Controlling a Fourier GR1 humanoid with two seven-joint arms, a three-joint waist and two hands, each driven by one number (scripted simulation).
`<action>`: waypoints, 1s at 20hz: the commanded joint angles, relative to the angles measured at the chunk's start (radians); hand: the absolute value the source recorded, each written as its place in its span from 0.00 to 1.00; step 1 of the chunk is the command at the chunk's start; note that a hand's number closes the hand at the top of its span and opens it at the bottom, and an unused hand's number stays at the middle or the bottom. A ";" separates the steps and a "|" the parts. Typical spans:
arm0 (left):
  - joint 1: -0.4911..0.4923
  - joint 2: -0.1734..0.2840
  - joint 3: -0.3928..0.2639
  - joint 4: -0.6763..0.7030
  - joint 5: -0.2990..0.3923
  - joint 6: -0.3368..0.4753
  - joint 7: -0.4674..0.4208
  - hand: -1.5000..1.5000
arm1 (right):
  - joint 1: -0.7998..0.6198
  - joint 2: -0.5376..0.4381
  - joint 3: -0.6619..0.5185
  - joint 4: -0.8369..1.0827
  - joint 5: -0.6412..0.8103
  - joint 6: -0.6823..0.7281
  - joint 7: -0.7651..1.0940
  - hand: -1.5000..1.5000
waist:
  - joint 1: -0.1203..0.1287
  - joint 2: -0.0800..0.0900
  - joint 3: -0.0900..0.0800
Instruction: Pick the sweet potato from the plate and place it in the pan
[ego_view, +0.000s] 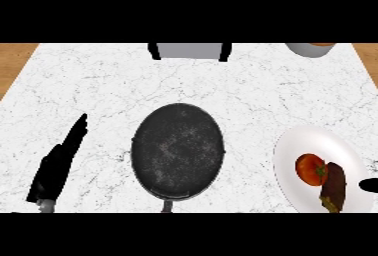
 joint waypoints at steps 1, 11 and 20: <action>-0.014 -0.028 -0.023 -0.021 -0.033 0.023 0.028 0.50 | -0.146 0.008 0.036 0.053 -0.057 0.099 0.225 0.00 | 0.016 0.005 0.001; -0.006 -0.017 0.003 -0.005 -0.025 -0.013 0.010 0.50 | -0.299 0.048 0.197 0.188 -0.183 0.245 0.301 0.00 | 0.029 0.006 0.000; -0.026 -0.043 -0.005 -0.024 -0.051 -0.006 0.042 0.50 | -0.438 0.180 0.335 0.329 -0.196 0.258 0.316 0.00 | 0.012 0.003 0.001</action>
